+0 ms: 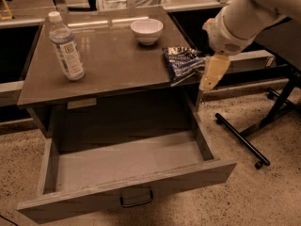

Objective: Place blue chip bag into top drawer

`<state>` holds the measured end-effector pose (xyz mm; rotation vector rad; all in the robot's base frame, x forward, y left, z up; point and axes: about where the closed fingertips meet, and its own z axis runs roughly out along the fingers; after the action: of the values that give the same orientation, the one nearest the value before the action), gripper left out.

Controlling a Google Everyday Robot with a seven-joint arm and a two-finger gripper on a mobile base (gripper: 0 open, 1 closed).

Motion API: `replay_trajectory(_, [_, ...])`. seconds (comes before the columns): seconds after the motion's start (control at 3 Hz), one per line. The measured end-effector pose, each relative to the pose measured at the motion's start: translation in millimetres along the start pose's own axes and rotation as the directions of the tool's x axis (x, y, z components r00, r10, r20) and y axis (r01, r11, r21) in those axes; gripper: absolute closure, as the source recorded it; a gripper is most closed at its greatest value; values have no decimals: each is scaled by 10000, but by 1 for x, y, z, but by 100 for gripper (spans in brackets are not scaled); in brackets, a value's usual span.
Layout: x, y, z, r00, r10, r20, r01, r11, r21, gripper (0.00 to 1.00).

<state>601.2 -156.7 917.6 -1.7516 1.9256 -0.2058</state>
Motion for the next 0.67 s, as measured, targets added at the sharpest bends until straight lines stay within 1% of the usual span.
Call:
replay_trajectory(0.33, [6, -16, 52, 9994, -279, 227, 269, 9987, 432, 0])
replay_trajectory(0.67, [11, -24, 86, 9982, -367, 465, 339, 9976, 596, 7])
